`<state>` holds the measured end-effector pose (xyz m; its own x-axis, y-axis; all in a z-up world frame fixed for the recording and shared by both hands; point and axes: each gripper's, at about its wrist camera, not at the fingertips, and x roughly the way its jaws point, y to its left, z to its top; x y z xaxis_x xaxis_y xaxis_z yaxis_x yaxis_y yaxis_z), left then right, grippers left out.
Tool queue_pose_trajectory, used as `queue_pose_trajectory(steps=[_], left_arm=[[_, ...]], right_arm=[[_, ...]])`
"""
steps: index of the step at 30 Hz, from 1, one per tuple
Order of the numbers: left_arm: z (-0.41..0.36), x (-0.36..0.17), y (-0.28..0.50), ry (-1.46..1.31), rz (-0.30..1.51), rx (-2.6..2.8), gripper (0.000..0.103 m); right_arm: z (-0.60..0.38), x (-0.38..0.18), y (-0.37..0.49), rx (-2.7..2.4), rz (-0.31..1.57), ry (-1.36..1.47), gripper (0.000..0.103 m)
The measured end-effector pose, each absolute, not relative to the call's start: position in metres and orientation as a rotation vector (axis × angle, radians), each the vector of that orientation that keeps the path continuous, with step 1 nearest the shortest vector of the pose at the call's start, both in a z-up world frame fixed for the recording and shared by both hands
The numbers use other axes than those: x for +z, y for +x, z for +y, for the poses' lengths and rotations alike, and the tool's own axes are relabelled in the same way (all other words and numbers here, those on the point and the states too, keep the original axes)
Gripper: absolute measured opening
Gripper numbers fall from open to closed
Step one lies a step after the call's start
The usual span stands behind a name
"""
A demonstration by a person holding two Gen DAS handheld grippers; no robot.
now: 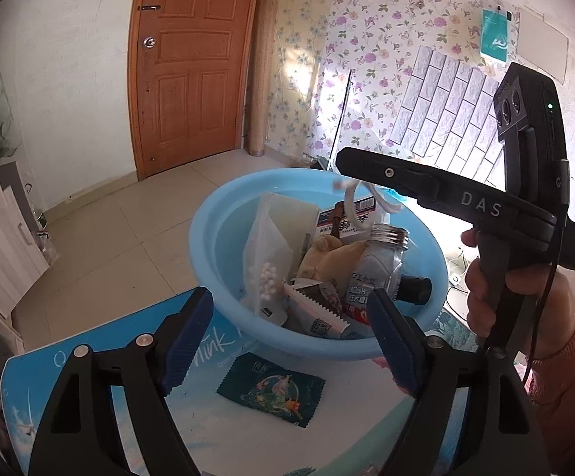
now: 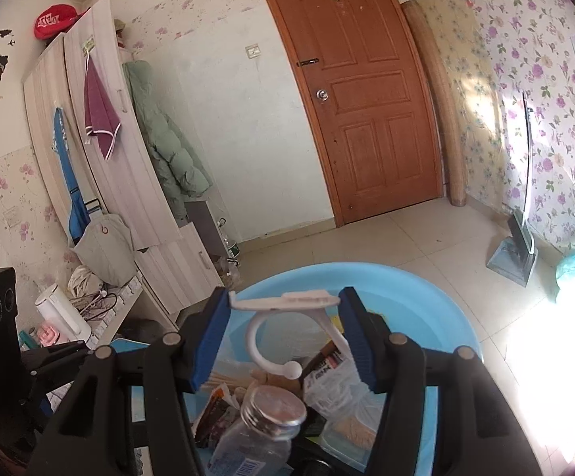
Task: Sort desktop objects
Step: 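Carry the paper packet and white hook into the basin and open both tools, then move the right tool to the green snack packet on the table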
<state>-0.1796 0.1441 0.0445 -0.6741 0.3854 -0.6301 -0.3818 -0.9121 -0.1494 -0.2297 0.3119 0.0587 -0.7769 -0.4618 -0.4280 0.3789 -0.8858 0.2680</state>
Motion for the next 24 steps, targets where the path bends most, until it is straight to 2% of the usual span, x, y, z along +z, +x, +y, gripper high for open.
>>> queue_pose_trajectory(steps=[1,3,4,9,11,19,24], left_arm=[[0.139,0.043,-0.178,-0.964,-0.015,2.549,0.082],[0.132,0.038,-0.176,-0.978,-0.032,2.555,0.084],[0.128,0.033,-0.171,-0.987,-0.04,2.556,0.086],[0.113,0.009,-0.163,-1.066,-0.066,2.545,0.089],[0.11,-0.003,-0.161,-1.113,-0.072,2.527,0.094],[0.1,-0.046,-0.151,-1.274,-0.031,2.474,0.094],[0.088,-0.058,-0.144,-1.363,-0.028,2.476,0.094]], right_arm=[[0.309,0.06,-0.228,-2.586,-0.212,0.685,0.058],[0.305,0.061,-0.223,-2.581,-0.189,0.682,0.069],[0.305,0.062,-0.219,-2.58,-0.181,0.68,0.071],[0.311,0.058,-0.196,-2.576,-0.174,0.681,0.071],[0.318,0.053,-0.183,-2.585,-0.185,0.686,0.071],[0.326,0.032,-0.124,-2.568,-0.227,0.716,0.072],[0.304,0.006,-0.107,-2.527,-0.109,0.841,0.071]])
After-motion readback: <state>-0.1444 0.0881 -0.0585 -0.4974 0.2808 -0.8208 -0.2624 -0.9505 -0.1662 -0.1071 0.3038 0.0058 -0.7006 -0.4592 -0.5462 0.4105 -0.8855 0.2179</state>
